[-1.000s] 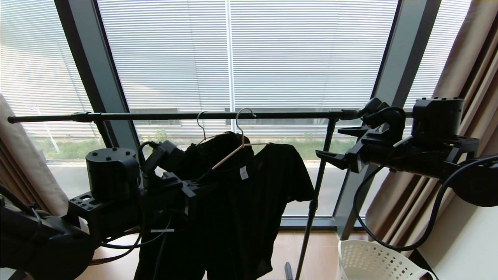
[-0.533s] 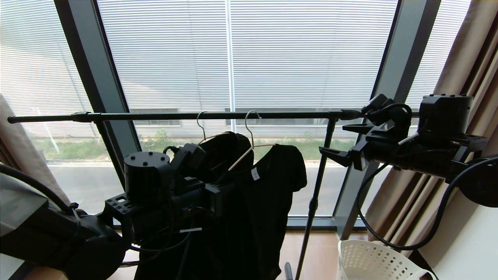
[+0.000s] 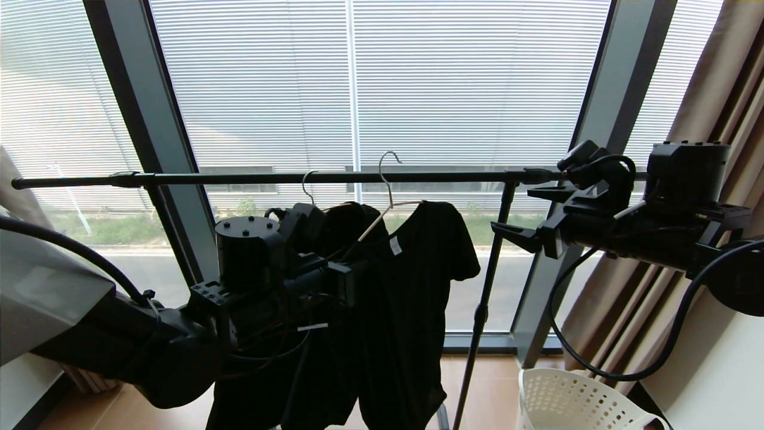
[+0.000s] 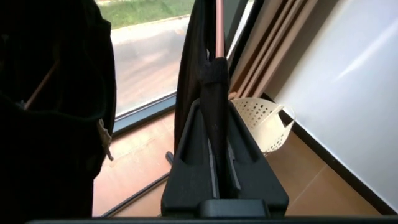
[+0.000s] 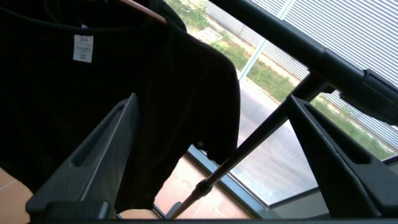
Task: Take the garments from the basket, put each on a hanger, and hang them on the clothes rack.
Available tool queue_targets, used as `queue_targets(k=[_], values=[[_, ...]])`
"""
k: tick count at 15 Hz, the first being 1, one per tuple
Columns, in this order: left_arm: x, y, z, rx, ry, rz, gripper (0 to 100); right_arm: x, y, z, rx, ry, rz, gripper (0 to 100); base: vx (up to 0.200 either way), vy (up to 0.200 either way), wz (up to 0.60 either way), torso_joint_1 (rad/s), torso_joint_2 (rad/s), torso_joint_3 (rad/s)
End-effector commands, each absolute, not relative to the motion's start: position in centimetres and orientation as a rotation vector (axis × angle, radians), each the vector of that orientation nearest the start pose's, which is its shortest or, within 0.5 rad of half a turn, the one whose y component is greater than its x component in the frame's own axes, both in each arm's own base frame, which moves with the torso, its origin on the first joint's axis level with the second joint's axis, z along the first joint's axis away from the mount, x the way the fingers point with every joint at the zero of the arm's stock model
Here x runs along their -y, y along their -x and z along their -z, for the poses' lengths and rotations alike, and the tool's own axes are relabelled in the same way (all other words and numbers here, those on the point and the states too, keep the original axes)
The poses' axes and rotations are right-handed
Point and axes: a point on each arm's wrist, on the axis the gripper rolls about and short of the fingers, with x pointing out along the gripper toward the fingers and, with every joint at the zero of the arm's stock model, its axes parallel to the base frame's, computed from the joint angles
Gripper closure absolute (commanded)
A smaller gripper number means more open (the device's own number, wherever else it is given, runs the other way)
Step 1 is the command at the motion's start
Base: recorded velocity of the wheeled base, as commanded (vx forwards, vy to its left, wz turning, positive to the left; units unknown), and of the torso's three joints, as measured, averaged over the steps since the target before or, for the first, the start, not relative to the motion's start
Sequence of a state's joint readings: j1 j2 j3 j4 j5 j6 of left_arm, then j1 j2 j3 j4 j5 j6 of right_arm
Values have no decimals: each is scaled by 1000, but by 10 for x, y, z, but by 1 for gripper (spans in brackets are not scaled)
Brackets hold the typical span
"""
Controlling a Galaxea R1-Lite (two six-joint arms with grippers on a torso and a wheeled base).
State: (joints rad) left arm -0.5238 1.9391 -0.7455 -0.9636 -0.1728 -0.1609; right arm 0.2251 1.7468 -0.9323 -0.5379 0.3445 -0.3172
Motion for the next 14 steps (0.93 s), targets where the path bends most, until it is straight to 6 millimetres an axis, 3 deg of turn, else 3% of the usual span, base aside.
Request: queue_targets(k=[1, 14], values=[[178, -303, -120, -280, 113, 655, 100, -80, -313, -193, -185, 290, -608, 0, 0, 0, 0, 0, 0, 0], [205, -349, -89, -220, 133, 558, 100, -81, -309, -188, -164, 340, -618, 0, 0, 0, 0, 0, 0, 0]])
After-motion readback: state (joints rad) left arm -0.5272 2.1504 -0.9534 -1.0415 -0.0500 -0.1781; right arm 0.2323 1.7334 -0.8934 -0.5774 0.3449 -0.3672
